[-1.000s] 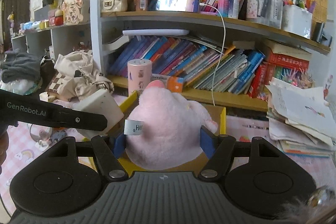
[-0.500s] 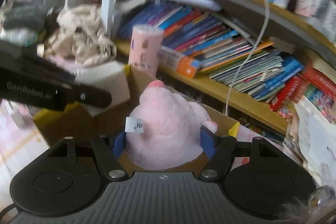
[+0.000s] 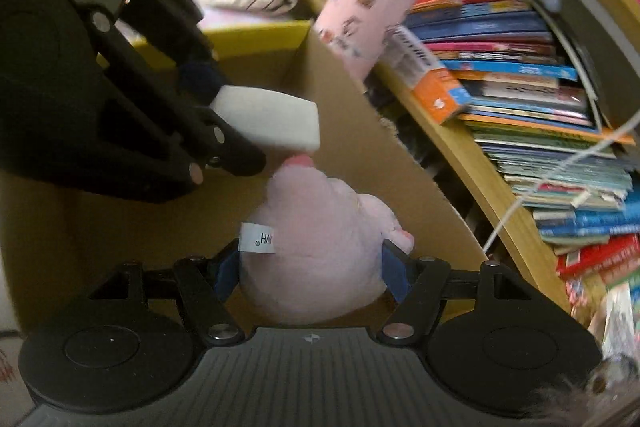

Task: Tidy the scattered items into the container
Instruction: 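Lower the eraser into the yellow box and open the left gripper while the right releases the pig inside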

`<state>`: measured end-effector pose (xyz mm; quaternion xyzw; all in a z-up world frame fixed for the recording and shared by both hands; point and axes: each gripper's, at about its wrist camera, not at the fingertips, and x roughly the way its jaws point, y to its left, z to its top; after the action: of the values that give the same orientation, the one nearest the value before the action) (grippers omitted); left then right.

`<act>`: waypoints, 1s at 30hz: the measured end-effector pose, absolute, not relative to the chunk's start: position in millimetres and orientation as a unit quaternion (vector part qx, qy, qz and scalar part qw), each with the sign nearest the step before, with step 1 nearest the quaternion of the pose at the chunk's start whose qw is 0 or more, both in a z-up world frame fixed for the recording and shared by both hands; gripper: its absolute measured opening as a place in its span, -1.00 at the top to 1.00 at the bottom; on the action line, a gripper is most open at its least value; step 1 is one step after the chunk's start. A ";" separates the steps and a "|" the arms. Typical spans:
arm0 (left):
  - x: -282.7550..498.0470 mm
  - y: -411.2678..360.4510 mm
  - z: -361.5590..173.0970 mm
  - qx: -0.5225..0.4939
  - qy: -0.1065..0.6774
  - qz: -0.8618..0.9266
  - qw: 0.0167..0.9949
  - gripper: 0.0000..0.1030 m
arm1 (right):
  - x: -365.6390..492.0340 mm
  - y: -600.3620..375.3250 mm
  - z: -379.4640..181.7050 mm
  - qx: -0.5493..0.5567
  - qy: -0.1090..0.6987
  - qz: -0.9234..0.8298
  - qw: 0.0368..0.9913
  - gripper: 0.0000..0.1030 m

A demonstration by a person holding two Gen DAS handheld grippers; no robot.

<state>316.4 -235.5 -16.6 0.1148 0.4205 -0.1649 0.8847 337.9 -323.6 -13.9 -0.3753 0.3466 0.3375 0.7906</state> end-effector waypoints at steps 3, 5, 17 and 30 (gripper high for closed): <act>318.7 -241.1 -22.8 0.146 0.430 -0.163 0.876 0.56 | 340.9 -320.5 -20.5 -0.399 0.352 0.347 0.772 -0.33; 318.8 -243.8 -23.9 0.159 0.430 -0.162 0.874 0.56 | 343.2 -319.2 -24.0 -0.407 0.354 0.351 0.765 -0.33; 323.2 -247.7 -26.1 0.175 0.441 -0.160 0.866 0.54 | 352.9 -316.4 -32.2 -0.402 0.376 0.361 0.753 -0.33; 322.3 -248.8 -22.5 0.169 0.442 -0.161 0.866 0.36 | 357.4 -318.5 -30.1 -0.384 0.385 0.365 0.756 -0.49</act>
<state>322.3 -248.8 -22.5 0.1690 0.4416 -0.1612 0.8663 357.4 -318.5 -30.1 -0.3842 0.3848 0.3650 0.7557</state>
